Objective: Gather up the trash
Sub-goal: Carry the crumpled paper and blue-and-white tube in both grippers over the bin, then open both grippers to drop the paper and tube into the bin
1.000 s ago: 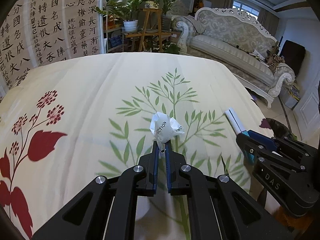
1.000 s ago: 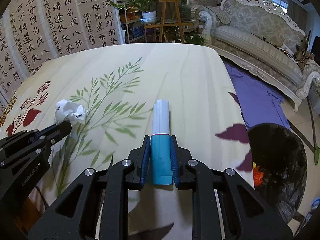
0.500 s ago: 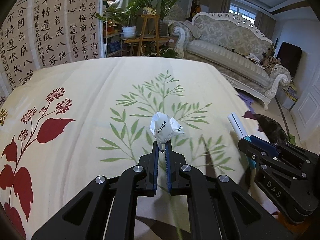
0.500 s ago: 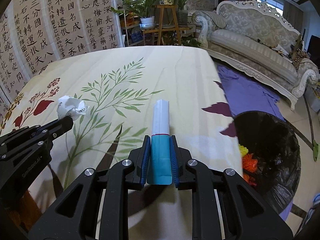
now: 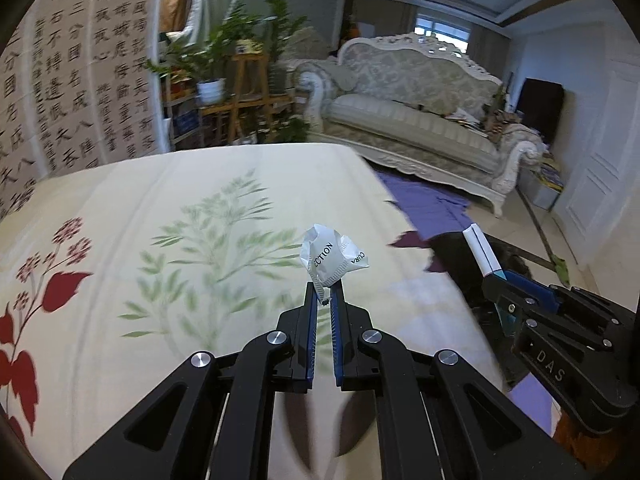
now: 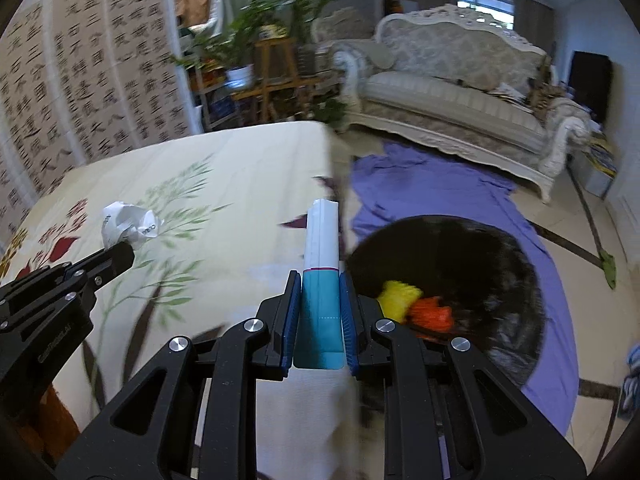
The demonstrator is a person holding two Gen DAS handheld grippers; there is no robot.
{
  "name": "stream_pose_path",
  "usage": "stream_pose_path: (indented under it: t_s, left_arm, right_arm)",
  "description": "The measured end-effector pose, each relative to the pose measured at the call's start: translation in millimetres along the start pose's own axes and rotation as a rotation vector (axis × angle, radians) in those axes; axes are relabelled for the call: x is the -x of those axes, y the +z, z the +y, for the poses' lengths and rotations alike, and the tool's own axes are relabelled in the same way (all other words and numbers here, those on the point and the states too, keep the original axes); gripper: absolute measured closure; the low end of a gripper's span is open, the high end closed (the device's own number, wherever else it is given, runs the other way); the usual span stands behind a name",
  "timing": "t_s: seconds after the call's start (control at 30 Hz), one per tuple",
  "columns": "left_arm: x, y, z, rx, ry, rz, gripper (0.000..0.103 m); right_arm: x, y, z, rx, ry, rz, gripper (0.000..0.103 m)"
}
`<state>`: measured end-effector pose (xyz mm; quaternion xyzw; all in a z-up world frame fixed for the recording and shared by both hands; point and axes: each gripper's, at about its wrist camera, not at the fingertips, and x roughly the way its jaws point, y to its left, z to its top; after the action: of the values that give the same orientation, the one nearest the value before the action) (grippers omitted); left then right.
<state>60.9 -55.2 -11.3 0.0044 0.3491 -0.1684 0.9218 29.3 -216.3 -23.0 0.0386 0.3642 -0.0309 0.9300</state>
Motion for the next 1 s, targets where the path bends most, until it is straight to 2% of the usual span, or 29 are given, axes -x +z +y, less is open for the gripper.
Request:
stream_pose_path:
  t_s: [0.23, 0.5, 0.83, 0.87, 1.0]
  left_arm:
    - [-16.5, 8.9, -45.7, -0.068, -0.07, -0.003, 0.096]
    - [-40.3, 18.2, -90.3, -0.135, -0.121, 0.001, 0.096]
    - [-73.0, 24.2, -119.9, -0.206, -0.121, 0.032, 0.093]
    - [-75.8, 24.0, -121.0, -0.209, -0.119, 0.038, 0.09]
    - [-79.1, 22.2, -122.6, -0.207, -0.107, 0.041, 0.062]
  right_arm:
    - [5.9, -2.8, -51.5, -0.083, -0.104, -0.023, 0.084]
    - [0.0, -4.6, -91.2, -0.142, -0.172, -0.034, 0.084]
    - [-13.6, -3.7, -121.6, -0.195, -0.199, -0.039, 0.083]
    - [-15.9, -3.7, -124.0, -0.2, -0.201, -0.037, 0.083]
    - [-22.3, -4.2, -130.1, -0.218, -0.207, -0.031, 0.082]
